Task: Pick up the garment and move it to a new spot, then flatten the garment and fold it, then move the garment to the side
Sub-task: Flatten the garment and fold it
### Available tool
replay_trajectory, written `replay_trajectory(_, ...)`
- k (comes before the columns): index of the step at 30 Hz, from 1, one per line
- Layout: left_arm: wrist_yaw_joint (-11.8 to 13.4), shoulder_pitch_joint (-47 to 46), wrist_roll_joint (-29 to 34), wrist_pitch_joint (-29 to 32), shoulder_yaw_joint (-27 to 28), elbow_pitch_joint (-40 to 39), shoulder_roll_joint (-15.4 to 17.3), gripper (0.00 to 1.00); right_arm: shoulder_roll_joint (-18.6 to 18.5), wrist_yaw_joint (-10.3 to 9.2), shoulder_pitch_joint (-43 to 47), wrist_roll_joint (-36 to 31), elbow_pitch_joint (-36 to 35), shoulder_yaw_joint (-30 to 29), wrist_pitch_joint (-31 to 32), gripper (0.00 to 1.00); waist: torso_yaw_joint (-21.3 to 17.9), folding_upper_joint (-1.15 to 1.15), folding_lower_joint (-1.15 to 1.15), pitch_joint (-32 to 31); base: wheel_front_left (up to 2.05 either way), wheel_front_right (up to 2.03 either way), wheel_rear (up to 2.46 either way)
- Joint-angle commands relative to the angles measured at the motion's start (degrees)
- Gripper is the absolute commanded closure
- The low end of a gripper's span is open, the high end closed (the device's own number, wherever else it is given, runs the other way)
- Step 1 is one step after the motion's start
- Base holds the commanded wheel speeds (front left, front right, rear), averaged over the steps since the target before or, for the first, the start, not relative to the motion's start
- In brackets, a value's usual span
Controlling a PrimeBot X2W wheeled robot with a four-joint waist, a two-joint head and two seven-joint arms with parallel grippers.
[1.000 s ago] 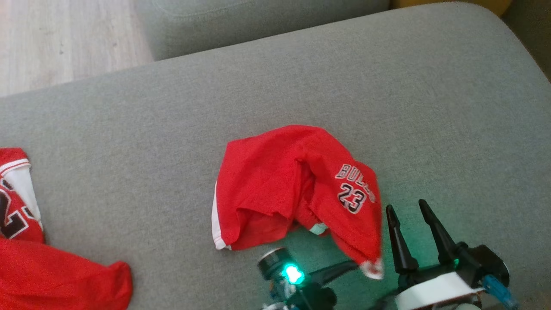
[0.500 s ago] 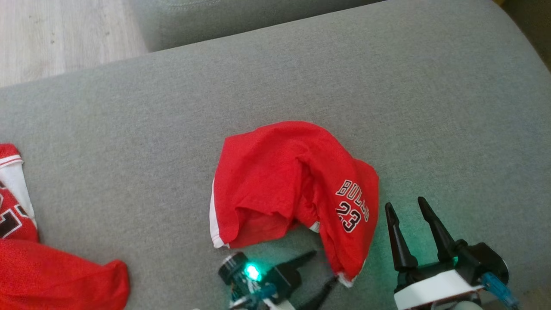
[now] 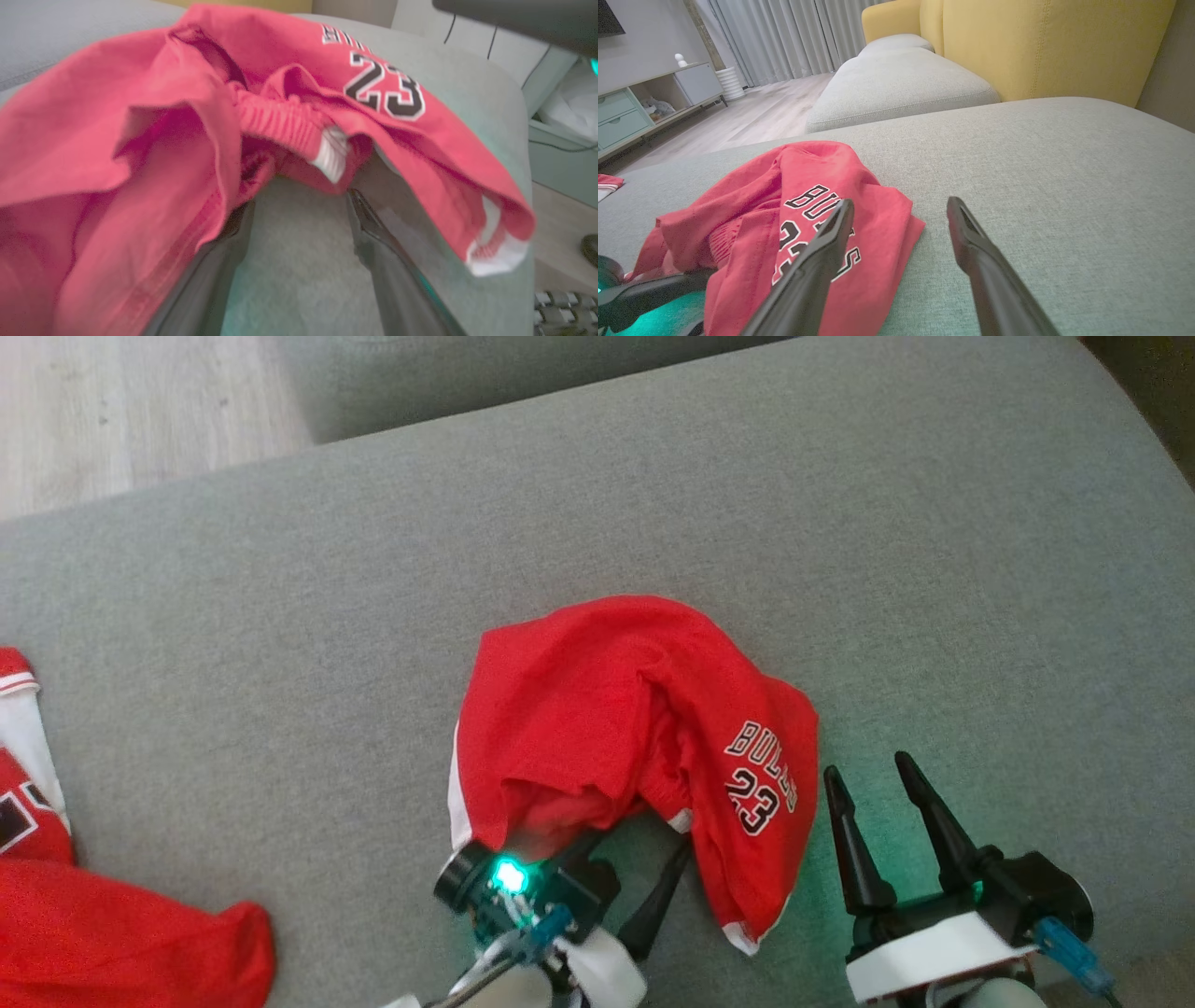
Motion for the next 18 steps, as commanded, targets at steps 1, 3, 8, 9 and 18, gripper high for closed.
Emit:
replay_trajectory(1,0.7,-2.9,-0.8,-0.7,1.9,-2.1,-0.4,0.0,-0.4,0.43,-1.8,-0.4,-1.7,1.5,-0.2,0.0,-0.1,0.0,0.0,0.3,0.0,0.0,0.0)
replay_trajectory(3,1.7,-3.2,-1.1,-0.7,2.4,-4.0,-0.4,0.0,-0.4,0.43,-2.0,-0.5,-1.8,1.5,-0.2,0.0,-0.1,0.0,0.0,0.8,0.0,0.0,0.0)
replay_trajectory(8,1.8,-4.0,-1.8,-0.7,2.2,-6.6,-0.4,0.18,-0.4,0.43,-2.6,-0.9,-1.8,1.4,-0.2,0.0,0.1,0.0,0.0,2.2,0.0,0.0,0.0)
replay_trajectory(9,1.7,-4.3,-2.0,-0.7,2.1,-6.8,-0.4,0.64,-0.4,0.43,-2.8,-0.9,-1.8,1.4,-0.2,0.0,0.1,0.0,0.0,2.4,0.0,0.0,0.0)
replay_trajectory(18,3.8,-5.6,-1.9,-0.8,6.3,-12.6,-0.4,1.0,-0.4,0.43,-3.1,-1.0,-1.3,1.5,-0.2,0.0,1.4,0.0,0.0,1.9,0.0,0.0,0.0)
